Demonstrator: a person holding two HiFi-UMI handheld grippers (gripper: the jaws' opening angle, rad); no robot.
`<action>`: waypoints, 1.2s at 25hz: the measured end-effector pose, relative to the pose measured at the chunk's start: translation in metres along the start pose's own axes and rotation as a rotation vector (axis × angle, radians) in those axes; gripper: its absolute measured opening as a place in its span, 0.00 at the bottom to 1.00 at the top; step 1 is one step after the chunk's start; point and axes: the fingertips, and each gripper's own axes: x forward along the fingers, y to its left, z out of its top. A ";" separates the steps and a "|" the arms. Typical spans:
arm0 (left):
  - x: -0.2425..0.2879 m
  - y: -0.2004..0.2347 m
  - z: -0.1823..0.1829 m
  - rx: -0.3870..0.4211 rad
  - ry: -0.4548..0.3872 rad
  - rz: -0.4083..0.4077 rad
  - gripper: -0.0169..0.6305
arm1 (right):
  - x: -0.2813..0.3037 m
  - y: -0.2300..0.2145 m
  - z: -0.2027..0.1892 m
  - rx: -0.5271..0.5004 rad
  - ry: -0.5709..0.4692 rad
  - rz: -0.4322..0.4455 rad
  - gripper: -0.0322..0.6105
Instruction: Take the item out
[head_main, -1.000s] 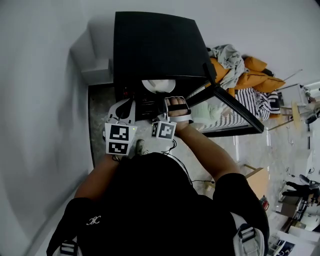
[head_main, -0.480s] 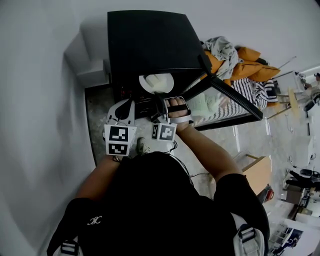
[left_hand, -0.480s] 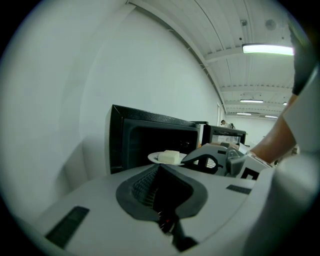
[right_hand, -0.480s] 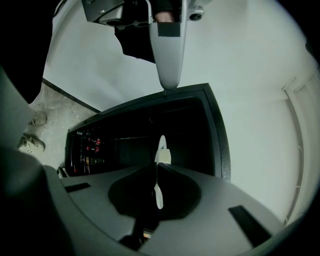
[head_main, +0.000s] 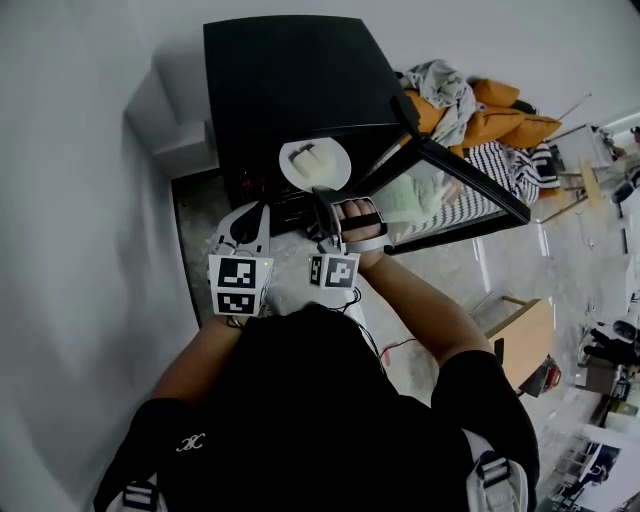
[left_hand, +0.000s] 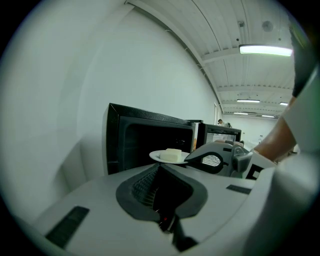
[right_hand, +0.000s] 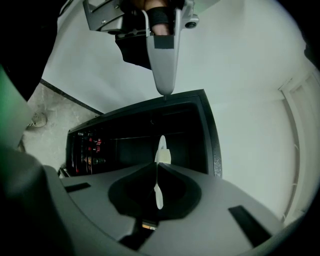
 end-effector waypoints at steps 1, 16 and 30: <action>0.000 -0.001 0.001 0.001 -0.001 -0.001 0.04 | -0.002 -0.001 -0.001 0.003 0.000 -0.005 0.08; 0.005 -0.090 0.013 0.021 -0.026 -0.065 0.04 | -0.072 -0.004 -0.045 0.040 0.023 -0.056 0.08; -0.012 -0.174 0.001 0.047 -0.020 -0.111 0.04 | -0.144 0.006 -0.087 0.067 0.043 -0.069 0.08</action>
